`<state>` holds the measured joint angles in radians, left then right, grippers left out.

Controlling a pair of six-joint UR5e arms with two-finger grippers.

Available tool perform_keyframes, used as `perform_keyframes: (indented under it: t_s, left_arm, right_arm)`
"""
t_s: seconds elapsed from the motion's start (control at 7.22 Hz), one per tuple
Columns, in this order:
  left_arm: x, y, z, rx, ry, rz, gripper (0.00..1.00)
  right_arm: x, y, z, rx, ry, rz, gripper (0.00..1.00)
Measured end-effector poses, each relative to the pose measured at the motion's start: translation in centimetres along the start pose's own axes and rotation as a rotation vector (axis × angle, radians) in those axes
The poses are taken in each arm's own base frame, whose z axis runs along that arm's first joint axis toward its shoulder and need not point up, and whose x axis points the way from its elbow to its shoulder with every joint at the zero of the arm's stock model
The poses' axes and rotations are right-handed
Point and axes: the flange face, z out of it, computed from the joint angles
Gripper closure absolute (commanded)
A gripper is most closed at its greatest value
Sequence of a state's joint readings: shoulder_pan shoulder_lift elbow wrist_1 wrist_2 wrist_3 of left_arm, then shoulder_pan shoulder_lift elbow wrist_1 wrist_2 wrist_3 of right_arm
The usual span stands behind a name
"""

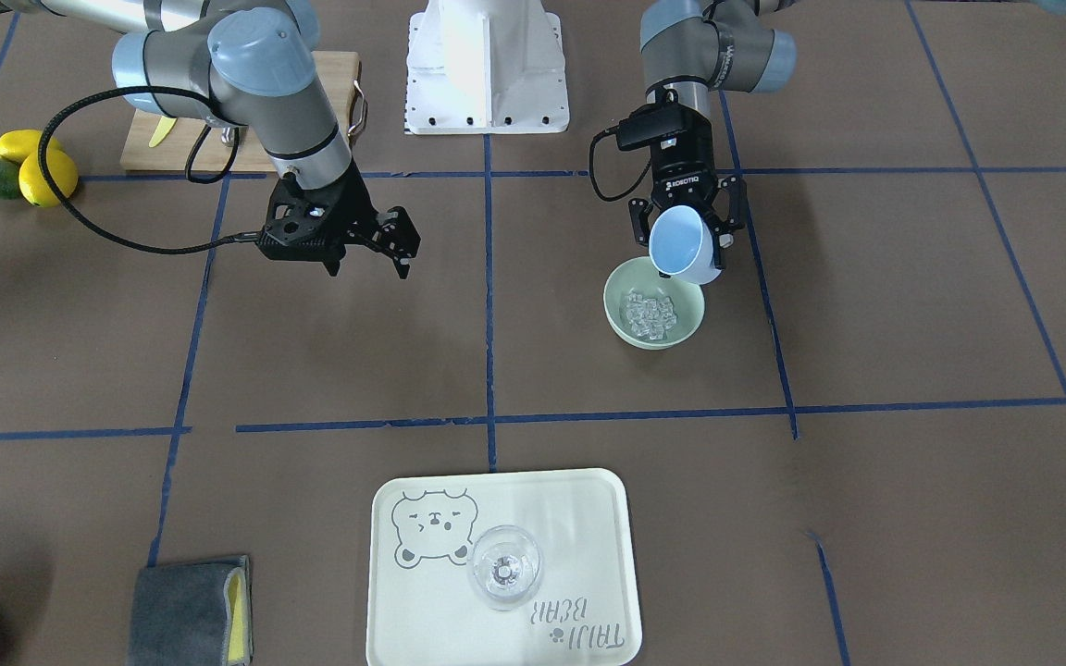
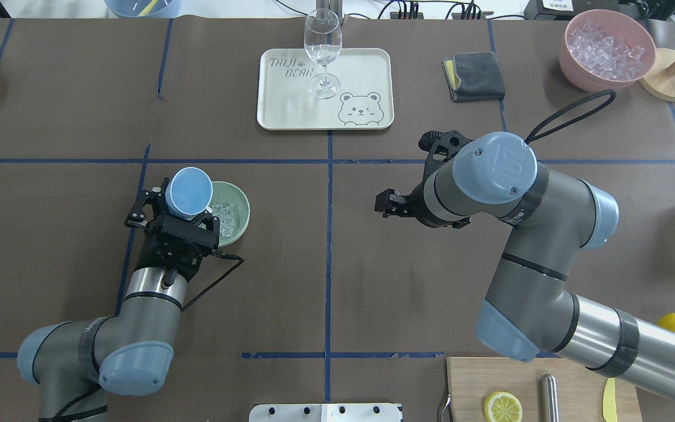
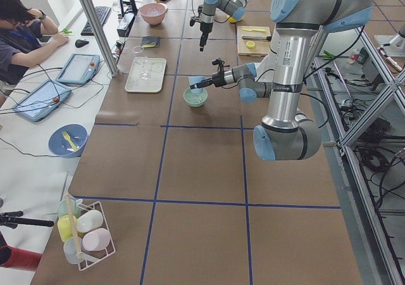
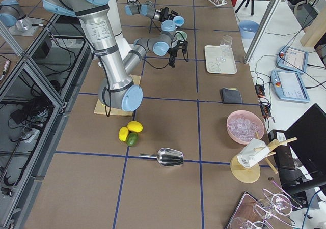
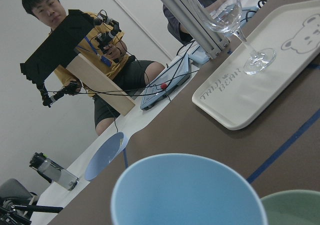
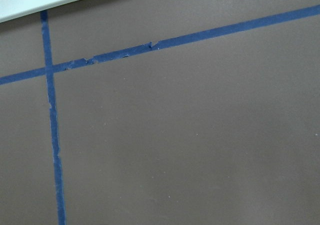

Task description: Pour ice into bowl

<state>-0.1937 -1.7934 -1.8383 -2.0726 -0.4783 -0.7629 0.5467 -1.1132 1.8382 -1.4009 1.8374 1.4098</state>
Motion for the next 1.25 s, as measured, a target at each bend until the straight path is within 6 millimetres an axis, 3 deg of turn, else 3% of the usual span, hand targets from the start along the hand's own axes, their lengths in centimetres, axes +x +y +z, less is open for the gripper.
perform_keyframes:
  t_s: [0.69,0.97,1.25]
  left_arm:
    - [-1.7,0.5,-0.3,0.016,0.017,-0.272,1.00]
    - [-6.0,3.9,-0.6,0.030,0.041,-0.396,1.00]
    - [-12.5,9.2,-1.1,0.027,0.091,-0.446,1.00]
  right_arm:
    - [-1.8,1.4,0.0,-0.013,-0.021,0.017,0.00]
    - [-3.3,2.4,0.0,-0.021,-0.035,0.004,0.00]
    - [-5.9,3.4,0.3,-0.034,-0.051,0.004,0.00]
